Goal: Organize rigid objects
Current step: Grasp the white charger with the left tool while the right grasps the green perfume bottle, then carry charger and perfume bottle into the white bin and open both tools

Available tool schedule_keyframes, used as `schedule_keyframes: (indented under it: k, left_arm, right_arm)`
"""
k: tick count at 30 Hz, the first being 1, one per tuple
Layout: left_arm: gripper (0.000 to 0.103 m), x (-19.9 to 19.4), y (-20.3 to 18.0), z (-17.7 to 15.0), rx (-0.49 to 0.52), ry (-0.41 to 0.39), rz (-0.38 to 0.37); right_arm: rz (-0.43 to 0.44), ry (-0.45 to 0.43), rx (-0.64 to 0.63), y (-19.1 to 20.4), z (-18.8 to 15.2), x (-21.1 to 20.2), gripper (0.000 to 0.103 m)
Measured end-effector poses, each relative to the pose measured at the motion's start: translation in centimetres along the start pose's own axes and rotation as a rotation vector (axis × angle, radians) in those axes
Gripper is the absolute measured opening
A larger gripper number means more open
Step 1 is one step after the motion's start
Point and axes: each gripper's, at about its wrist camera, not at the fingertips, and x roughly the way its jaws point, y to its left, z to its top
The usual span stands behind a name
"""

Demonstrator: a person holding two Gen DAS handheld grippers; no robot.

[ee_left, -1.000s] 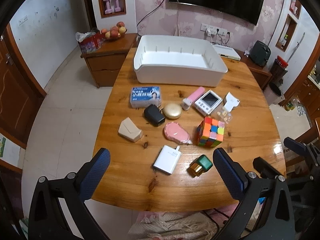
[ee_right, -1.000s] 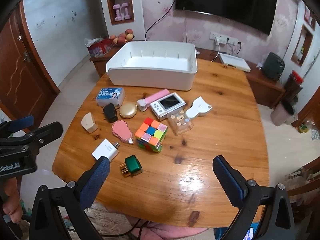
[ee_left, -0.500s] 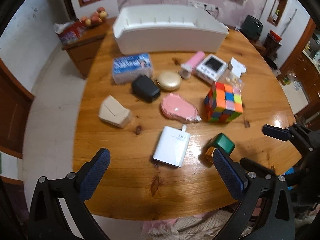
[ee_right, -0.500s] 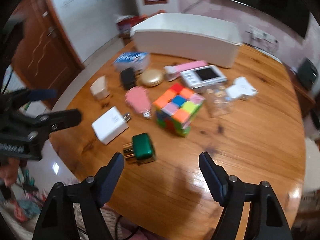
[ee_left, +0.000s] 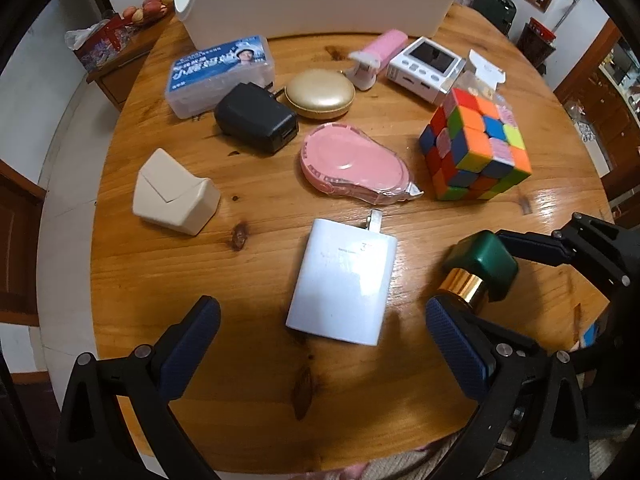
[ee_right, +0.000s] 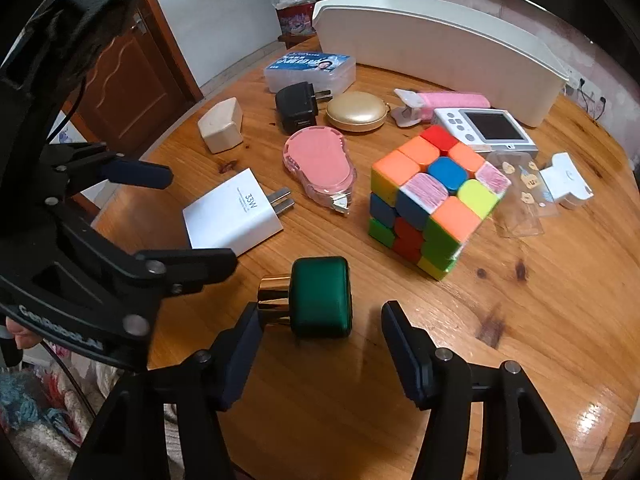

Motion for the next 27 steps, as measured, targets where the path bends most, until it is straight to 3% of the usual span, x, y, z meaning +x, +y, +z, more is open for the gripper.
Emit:
schedule_keyframes:
  k: [3,10,12,13,14,15,21,27]
  left_arm:
    - [0.102,0.6,0.2,0.2,-0.003,0.009,0.005]
    - [0.088,1.7,1.4,0.6,-0.055,0.050,-0.006]
    - [0.080,1.5,1.6,0.7,-0.057,0.038,-0.004]
    - [0.070,1.4,1.8,0.8,-0.057,0.031,-0.009]
    - [0.052,1.1,1.8,0.7,-0.055,0.022,-0.023]
    - [0.052,0.8,1.8,0.8,-0.052,0.018,-0.029]
    - [0.052,-0.4,2.3,0.3,-0.072,0.039,0.013]
    - [0.052,-7.7,2.2,2.3,-0.040,-0.070,-0.005]
  right_arm:
    - [-0.014,0.003,-0.024,0.5,0.0,0.4,0.061]
    - [-0.057,0.001,-0.047,1.0,0.3,1.3,0.061]
    - [-0.059,-0.004,-0.045,1.1,0.5,1.3,0.060]
    - [-0.061,-0.007,-0.043,1.0,0.5,1.4,0.055]
    - [-0.059,-0.012,-0.040,0.9,0.6,1.3,0.048]
    - [-0.052,-0.015,-0.036,0.8,0.6,1.3,0.044]
    - [-0.036,-0.018,0.011,-0.2,0.5,0.8,0.044]
    - [-0.046,-0.080,-0.010,-0.3,2.1,-3.3,0.044]
